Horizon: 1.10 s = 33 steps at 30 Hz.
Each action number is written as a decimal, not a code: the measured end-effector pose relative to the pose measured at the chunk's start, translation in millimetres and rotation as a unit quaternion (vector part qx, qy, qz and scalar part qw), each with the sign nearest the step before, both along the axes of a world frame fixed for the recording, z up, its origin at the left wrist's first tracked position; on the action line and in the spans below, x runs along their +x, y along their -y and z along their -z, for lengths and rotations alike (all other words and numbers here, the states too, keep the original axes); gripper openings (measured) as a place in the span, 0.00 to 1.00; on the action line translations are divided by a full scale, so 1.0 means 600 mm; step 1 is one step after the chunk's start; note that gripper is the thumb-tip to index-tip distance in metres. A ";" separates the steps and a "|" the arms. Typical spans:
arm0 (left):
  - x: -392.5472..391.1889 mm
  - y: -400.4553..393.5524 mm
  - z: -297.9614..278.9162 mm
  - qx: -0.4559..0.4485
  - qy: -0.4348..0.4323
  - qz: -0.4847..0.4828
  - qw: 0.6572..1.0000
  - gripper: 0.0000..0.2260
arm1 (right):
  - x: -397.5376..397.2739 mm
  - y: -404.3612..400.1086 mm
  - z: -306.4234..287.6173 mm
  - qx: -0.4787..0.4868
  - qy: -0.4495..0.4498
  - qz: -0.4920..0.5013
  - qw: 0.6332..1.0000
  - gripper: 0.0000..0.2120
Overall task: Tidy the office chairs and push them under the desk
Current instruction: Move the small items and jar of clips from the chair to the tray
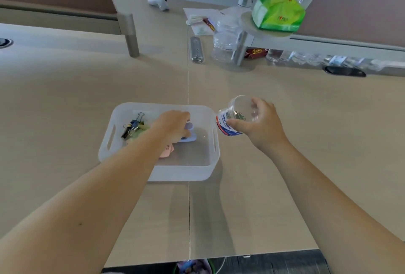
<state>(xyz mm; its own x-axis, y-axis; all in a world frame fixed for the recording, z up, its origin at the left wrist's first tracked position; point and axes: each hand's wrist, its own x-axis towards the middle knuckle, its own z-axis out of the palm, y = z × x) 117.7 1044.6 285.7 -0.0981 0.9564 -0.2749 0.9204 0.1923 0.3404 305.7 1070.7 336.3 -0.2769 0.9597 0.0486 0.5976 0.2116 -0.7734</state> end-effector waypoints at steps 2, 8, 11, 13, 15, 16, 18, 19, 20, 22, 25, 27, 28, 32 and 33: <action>-0.004 0.002 -0.003 0.022 0.026 -0.025 0.999 0.13 | -0.005 0.001 0.002 0.002 0.000 -0.002 1.000 0.26; -0.033 0.045 -0.055 0.126 0.119 -0.158 0.972 0.13 | -0.043 0.024 -0.007 -0.014 -0.003 -0.042 0.999 0.31; -0.053 0.082 -0.071 0.176 0.131 -0.217 0.951 0.12 | -0.073 0.042 -0.009 -0.024 0.051 -0.088 0.995 0.32; -0.063 0.104 -0.077 0.191 0.141 -0.232 0.943 0.12 | -0.098 0.055 -0.001 -0.019 0.124 -0.117 0.985 0.30; -0.070 0.124 -0.080 0.193 0.151 -0.243 0.939 0.11 | -0.124 0.069 0.010 -0.011 0.173 -0.143 0.974 0.24; -0.074 0.132 -0.079 0.193 0.157 -0.247 0.937 0.11 | -0.137 0.075 0.016 -0.016 0.187 -0.160 0.969 0.24; -0.082 0.146 -0.078 0.192 0.158 -0.254 0.935 0.11 | -0.160 0.084 0.026 -0.035 0.208 -0.202 0.956 0.29; -0.087 0.153 -0.077 0.191 0.158 -0.258 0.934 0.11 | -0.171 0.087 0.031 -0.038 0.221 -0.221 0.949 0.32; -0.092 0.159 -0.076 0.189 0.160 -0.263 0.932 0.11 | -0.181 0.089 0.034 -0.038 0.230 -0.238 0.943 0.33; -0.104 0.169 -0.070 0.189 0.165 -0.271 0.929 0.11 | -0.202 0.089 0.043 -0.041 0.236 -0.266 0.934 0.33; -0.115 0.184 -0.062 0.184 0.167 -0.281 0.927 0.11 | -0.219 0.091 0.055 -0.048 0.245 -0.289 0.924 0.32; -0.118 0.191 -0.059 0.180 0.170 -0.285 0.926 0.11 | -0.219 0.091 0.055 -0.056 0.236 -0.290 0.926 0.30; -0.117 0.195 -0.059 0.178 0.172 -0.288 0.925 0.11 | -0.216 0.091 0.052 -0.062 0.226 -0.289 0.928 0.28; -0.110 0.206 -0.068 0.192 0.184 -0.298 0.917 0.11 | -0.204 0.090 0.030 -0.045 0.189 -0.269 0.943 0.20; -0.106 0.209 -0.074 0.200 0.187 -0.300 0.914 0.11 | -0.201 0.092 0.022 -0.029 0.169 -0.258 0.951 0.19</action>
<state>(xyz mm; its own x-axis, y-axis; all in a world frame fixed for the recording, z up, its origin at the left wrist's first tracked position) 53.9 919.4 330.1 -0.6091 0.7922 -0.0378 0.4944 0.4165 0.7630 185.2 1015.5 323.3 -0.7020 0.6901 -0.1757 0.6425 0.5075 -0.5742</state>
